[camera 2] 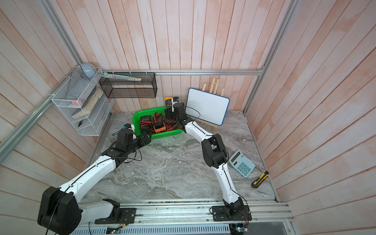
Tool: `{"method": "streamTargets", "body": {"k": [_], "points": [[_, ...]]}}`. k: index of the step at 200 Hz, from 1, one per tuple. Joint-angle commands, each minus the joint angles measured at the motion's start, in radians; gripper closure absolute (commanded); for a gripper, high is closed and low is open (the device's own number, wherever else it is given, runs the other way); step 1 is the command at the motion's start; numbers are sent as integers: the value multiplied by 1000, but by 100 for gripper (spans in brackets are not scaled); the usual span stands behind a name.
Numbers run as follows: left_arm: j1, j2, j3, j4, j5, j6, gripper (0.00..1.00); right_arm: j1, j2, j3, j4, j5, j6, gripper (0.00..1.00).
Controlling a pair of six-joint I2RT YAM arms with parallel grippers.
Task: Put the multimeter into the basket
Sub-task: Place the multimeter in the basket.
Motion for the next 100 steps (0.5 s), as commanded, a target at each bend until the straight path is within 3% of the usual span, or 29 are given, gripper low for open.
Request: {"method": "streamTargets", "body": {"k": [1,47,100], "points": [[5,-19,-20,18,15,-8,0,10,28,50,-84,15,-25,44],[4,-19,-18,18,11,-6,0,29,44,66,-127,31,-37,18],[6,-20,-11,20,7,-6,0,40,34,72,-154,40,-55,9]]}}
